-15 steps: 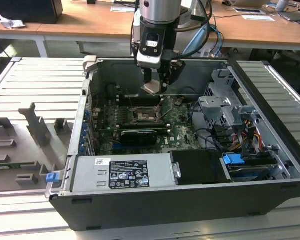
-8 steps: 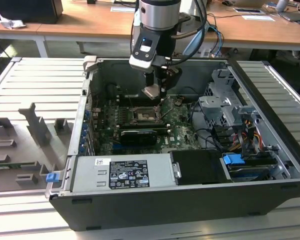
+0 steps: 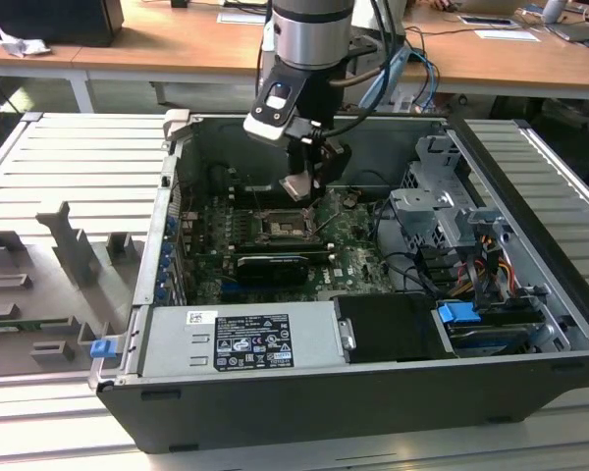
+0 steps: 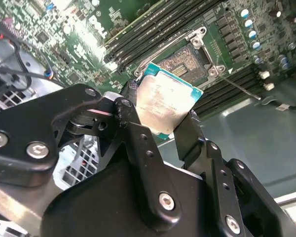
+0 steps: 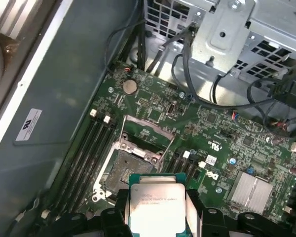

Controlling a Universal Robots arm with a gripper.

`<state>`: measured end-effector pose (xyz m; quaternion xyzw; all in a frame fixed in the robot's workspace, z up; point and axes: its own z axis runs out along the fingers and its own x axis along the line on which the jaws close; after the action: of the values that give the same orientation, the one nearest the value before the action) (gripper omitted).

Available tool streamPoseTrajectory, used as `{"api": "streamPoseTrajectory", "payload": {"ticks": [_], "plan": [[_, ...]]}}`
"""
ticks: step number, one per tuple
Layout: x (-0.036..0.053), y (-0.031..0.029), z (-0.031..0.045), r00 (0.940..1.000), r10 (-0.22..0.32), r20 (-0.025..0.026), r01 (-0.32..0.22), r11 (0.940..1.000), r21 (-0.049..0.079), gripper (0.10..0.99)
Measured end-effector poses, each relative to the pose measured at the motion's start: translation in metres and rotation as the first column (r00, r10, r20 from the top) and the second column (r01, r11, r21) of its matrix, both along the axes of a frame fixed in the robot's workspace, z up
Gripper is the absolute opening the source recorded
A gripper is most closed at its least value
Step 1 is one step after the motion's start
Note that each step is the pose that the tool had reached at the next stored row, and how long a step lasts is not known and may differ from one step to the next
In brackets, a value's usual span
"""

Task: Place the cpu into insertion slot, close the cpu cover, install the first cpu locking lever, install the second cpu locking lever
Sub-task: 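Place the cpu into insertion slot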

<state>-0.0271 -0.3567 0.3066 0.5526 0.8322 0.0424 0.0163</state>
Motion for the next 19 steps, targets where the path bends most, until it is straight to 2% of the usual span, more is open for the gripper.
{"api": "streamPoseTrajectory", "payload": {"ticks": [4,5,8,19], "plan": [[0.0000,0.0000,-0.0053,0.9970,-0.077,0.0000,0.077,0.9970,0.000,0.541],[0.0000,0.0000,-0.0096,0.9925,-0.122,0.0000,0.122,0.9925,0.000,0.541],[0.0000,0.0000,-0.0133,0.9860,-0.167,-0.0004,0.167,0.9860,0.000,0.541],[0.0000,0.0000,-0.0156,0.9851,-0.172,-0.0019,0.172,0.9851,0.000,0.541]]}}
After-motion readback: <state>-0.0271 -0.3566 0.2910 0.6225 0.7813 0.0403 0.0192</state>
